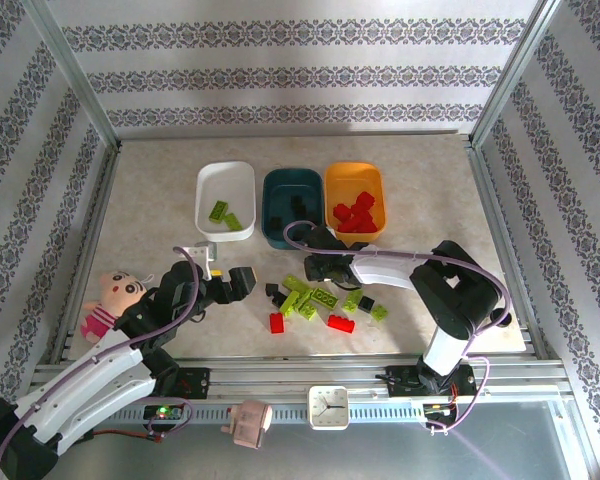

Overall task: Sort the legos into containers by color
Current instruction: Pick up the lego from the center of the table, then place the lego in the container.

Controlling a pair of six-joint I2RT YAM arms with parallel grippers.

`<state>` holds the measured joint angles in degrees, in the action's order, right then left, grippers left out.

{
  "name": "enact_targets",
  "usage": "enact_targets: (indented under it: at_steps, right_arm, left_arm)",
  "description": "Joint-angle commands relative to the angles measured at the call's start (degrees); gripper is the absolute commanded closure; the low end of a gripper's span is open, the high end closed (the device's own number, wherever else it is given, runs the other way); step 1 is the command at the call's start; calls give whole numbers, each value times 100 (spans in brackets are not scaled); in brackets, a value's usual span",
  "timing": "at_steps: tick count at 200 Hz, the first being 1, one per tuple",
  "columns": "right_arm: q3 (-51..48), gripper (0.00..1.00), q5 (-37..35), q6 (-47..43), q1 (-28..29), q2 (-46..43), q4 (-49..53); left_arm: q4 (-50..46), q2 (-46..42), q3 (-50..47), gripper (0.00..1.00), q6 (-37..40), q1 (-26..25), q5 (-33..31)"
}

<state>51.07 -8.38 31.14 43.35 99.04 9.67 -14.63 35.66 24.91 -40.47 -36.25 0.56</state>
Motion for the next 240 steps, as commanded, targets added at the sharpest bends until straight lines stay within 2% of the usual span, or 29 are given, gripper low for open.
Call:
enact_targets:
  at_steps: [1,26,57,147,166,202,240]
  right_arm:
    - [62,65,277,-90,100,-147,-43]
    - [67,72,474,-345,160,-912,-109]
    - [593,74,673,-596,165,-1330,-68]
    - [3116,72,209,-668,-409,1144,351]
    - [3487,68,218,-601,-497,1497,526]
    - [4008,47,239,-585,-536,1767,816]
    - [3809,42,280,-583,-539,1343,820]
  left_arm:
    - [-276,-116,-19,0,-14,45,-230]
    - [-312,-138,2,0,38,45,-239]
    - [-347,-158,29,0,97,47,-262]
    - [-517,-217,159,0,232,41,-223]
    - [-541,-212,151,0,270,48,-143]
    - [-555,-134,128,0,309,48,-66]
    - [-464,230,253,2,494,48,354]
